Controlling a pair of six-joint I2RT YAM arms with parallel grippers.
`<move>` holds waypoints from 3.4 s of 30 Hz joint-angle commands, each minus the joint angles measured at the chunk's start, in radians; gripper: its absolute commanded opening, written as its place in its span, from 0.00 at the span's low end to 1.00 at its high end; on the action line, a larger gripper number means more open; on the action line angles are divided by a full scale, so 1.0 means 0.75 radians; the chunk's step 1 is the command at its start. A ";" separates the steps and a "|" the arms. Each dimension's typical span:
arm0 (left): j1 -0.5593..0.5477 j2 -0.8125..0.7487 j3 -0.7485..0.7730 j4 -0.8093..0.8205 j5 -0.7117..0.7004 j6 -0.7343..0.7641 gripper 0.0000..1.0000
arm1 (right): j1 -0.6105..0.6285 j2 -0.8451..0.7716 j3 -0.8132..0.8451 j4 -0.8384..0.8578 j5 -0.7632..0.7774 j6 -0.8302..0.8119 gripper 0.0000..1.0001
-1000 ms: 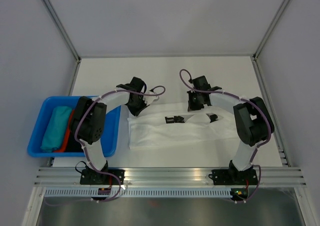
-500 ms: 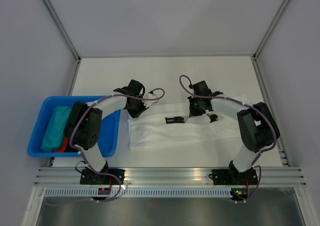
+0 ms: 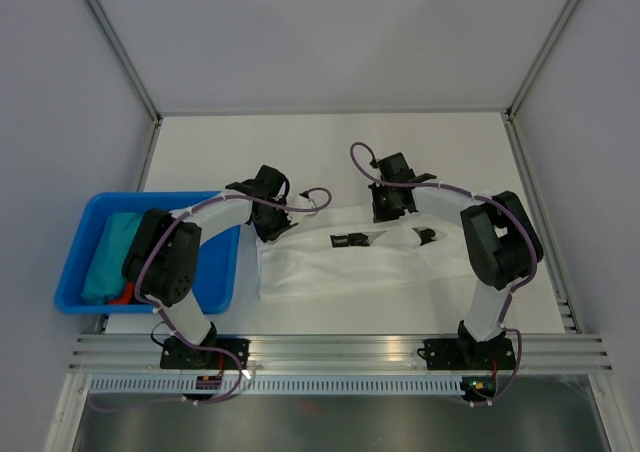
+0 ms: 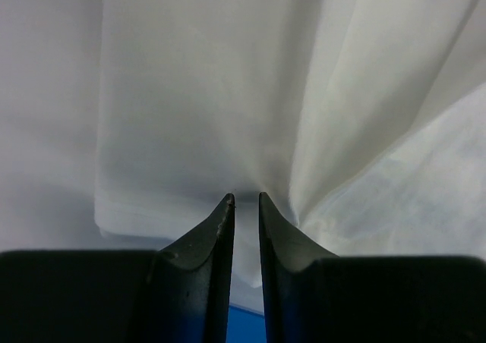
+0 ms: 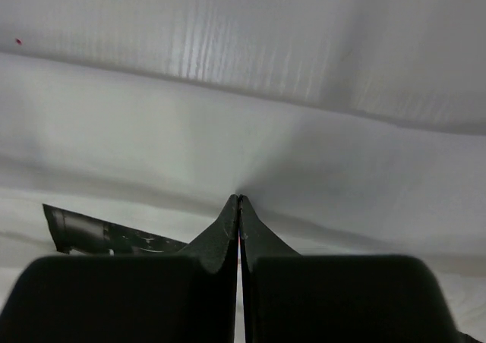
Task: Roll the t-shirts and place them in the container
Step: Fold the tshirt
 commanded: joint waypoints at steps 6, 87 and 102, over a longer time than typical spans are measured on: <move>-0.010 -0.027 -0.092 0.053 -0.016 0.085 0.23 | -0.004 -0.086 -0.122 0.014 -0.039 -0.056 0.00; -0.137 -0.016 -0.069 0.150 -0.024 -0.070 0.23 | -0.247 -0.403 -0.233 -0.280 -0.013 -0.187 0.00; -0.137 -0.024 -0.069 0.152 -0.013 -0.064 0.23 | -0.501 -0.354 -0.324 -0.066 -0.101 0.019 0.00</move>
